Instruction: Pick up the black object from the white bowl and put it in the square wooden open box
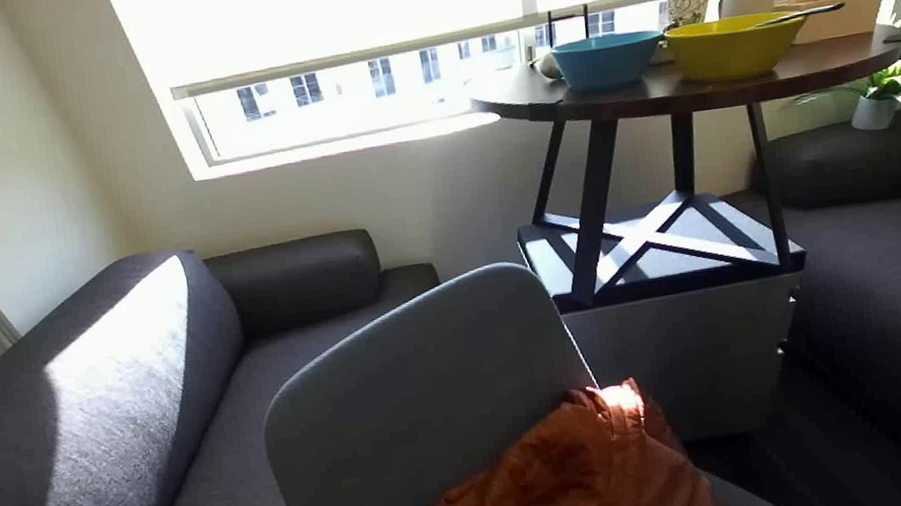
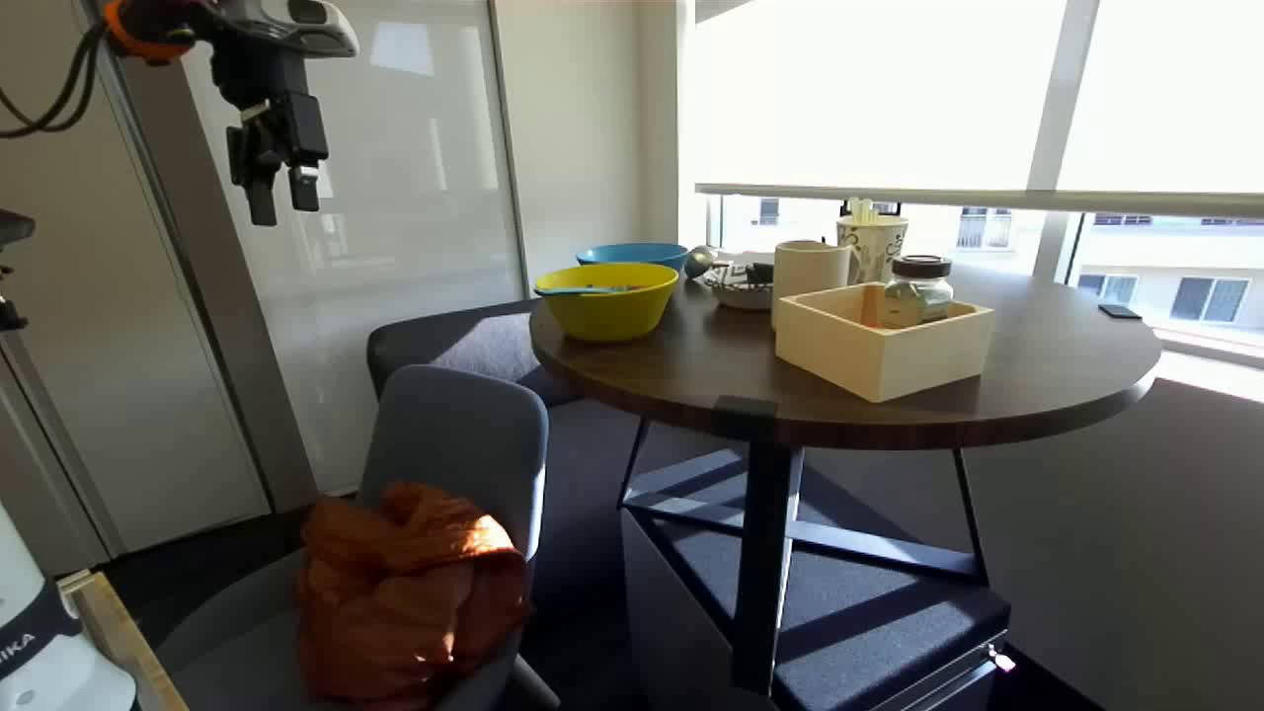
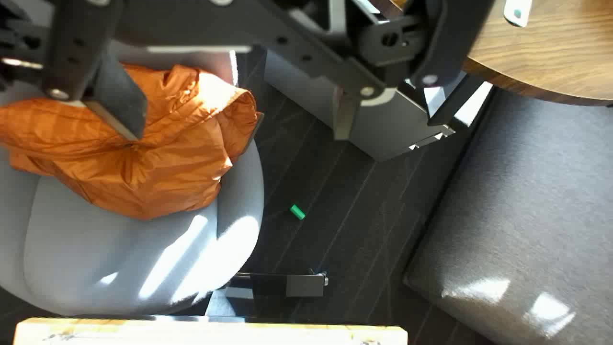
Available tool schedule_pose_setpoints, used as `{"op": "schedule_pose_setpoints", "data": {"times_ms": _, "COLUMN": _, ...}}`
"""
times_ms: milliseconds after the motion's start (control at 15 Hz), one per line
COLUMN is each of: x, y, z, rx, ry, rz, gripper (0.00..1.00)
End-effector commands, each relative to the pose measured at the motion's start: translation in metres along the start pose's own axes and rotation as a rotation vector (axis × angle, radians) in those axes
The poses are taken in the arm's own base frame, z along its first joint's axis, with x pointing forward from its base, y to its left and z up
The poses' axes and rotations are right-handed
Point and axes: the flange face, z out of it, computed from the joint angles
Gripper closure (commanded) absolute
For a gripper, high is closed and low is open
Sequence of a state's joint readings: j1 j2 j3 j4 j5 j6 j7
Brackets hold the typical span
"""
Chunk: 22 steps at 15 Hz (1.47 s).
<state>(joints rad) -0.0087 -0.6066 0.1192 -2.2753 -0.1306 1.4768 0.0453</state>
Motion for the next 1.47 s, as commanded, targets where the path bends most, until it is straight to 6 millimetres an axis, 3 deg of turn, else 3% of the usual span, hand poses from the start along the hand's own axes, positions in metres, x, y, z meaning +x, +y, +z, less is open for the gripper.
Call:
{"op": "schedule_pose_setpoints", "data": {"times_ms": 0, "x": 0.000, "y": 0.000, "z": -0.001, "rx": 0.000, "ry": -0.001, "rz": 0.000, "gripper": 0.00}}
{"op": "schedule_pose_setpoints", "data": {"times_ms": 267, "x": 0.000, "y": 0.000, "z": -0.001, "rx": 0.000, "ry": -0.001, "rz": 0.000, "gripper": 0.00}}
{"op": "schedule_pose_setpoints", "data": {"times_ms": 533, "x": 0.015, "y": 0.021, "z": -0.047, "rx": 0.076, "ry": 0.102, "rz": 0.240, "gripper": 0.00}}
{"op": "schedule_pose_setpoints", "data": {"times_ms": 867, "x": 0.044, "y": 0.095, "z": -0.114, "rx": 0.127, "ry": 0.250, "rz": 0.484, "gripper": 0.00}}
{"op": "schedule_pose_setpoints", "data": {"times_ms": 1267, "x": 0.091, "y": 0.188, "z": -0.161, "rx": 0.201, "ry": 0.389, "rz": 0.792, "gripper": 0.00}}
{"op": "schedule_pose_setpoints", "data": {"times_ms": 1333, "x": 0.096, "y": 0.197, "z": -0.167, "rx": 0.211, "ry": 0.411, "rz": 0.843, "gripper": 0.00}}
{"op": "schedule_pose_setpoints", "data": {"times_ms": 1400, "x": 0.077, "y": 0.183, "z": -0.151, "rx": 0.185, "ry": 0.384, "rz": 0.759, "gripper": 0.00}}
